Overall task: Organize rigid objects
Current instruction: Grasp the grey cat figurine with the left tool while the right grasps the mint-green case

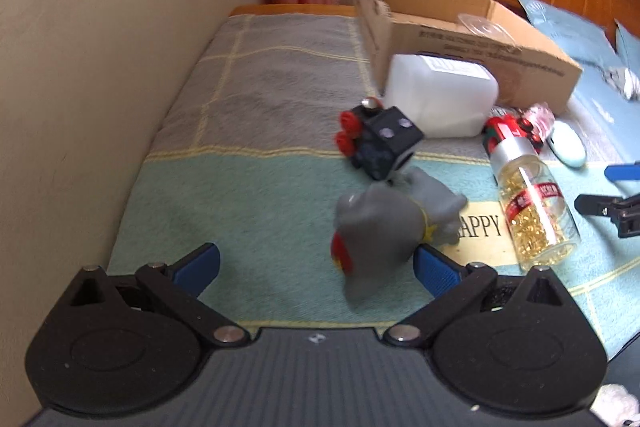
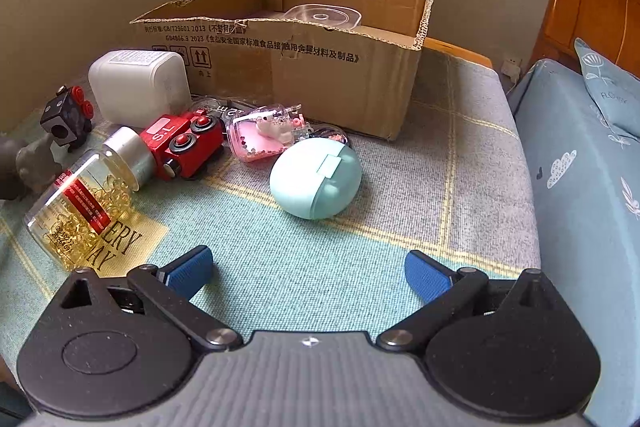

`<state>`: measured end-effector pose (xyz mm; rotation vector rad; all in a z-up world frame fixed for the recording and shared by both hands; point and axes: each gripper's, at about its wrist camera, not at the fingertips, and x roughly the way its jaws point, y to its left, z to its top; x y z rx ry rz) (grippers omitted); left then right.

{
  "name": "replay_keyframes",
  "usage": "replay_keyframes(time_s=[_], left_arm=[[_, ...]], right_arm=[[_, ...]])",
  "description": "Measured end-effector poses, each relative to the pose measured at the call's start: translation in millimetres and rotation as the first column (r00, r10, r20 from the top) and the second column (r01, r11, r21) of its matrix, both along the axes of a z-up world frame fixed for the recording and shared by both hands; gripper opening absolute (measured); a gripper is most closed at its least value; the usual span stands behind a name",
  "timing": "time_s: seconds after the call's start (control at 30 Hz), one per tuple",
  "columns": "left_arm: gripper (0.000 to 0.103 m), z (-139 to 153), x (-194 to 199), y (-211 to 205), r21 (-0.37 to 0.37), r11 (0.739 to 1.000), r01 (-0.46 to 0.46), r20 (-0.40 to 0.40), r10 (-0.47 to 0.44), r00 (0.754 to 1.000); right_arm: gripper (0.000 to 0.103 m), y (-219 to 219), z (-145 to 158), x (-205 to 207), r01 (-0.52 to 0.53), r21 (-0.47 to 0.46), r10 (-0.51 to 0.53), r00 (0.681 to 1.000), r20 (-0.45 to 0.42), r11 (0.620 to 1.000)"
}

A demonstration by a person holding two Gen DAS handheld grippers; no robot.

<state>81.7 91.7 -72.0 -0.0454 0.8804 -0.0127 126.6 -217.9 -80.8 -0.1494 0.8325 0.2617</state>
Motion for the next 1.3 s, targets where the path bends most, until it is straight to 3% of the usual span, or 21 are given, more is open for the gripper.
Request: replay_keyframes(time_s=[0.17, 0.33, 0.47, 0.7, 0.93, 1.3], left_arm=[[0.102, -3.8, -3.9, 16.0, 0.095, 0.991, -0.099, -0.022, 0.101, 0.995], [0.102, 0.6, -14.3, 8.8, -0.005, 1.0, -0.004, -0.013, 0.004, 1.0], [0.102, -0.5, -12.5, -10.8, -0.021, 0.997, 0.07, -0.011, -0.07, 0.997], [0.102, -6.4, -4.9, -20.8, 0.002, 0.997, 0.081, -0.019, -0.081, 0.997], [0.102, -6.2, 2.3, -20.1, -0.028, 0.997, 0.074, 0.003, -0.074, 0.997], [0.1, -2.4, 10.1, -27.2, -0.022, 0.996, 0.081, 0.045, -0.08, 0.996]], right_arm=[[0.103, 0.3, -1.3, 2.5, -0.02, 0.0, 0.02, 1.0, 0.006, 1.0], [0.103, -3.3, -2.2, 5.4, -0.074, 0.006, 0.074, 0.997, 0.018, 0.997], [0.103, -3.4, -2.9, 13.7, -0.13, 0.01, 0.129, 0.991, 0.028, 0.992], [0.103, 2.2, -3.3, 39.0, -0.214, 0.017, 0.213, 0.977, 0.032, 0.977], [0.102, 9.9, -3.3, 53.8, -0.212, 0.019, 0.211, 0.977, 0.031, 0.977], [0.063, 8.8, 6.1, 46.7, -0.115, 0.005, 0.115, 0.993, 0.025, 0.993]])
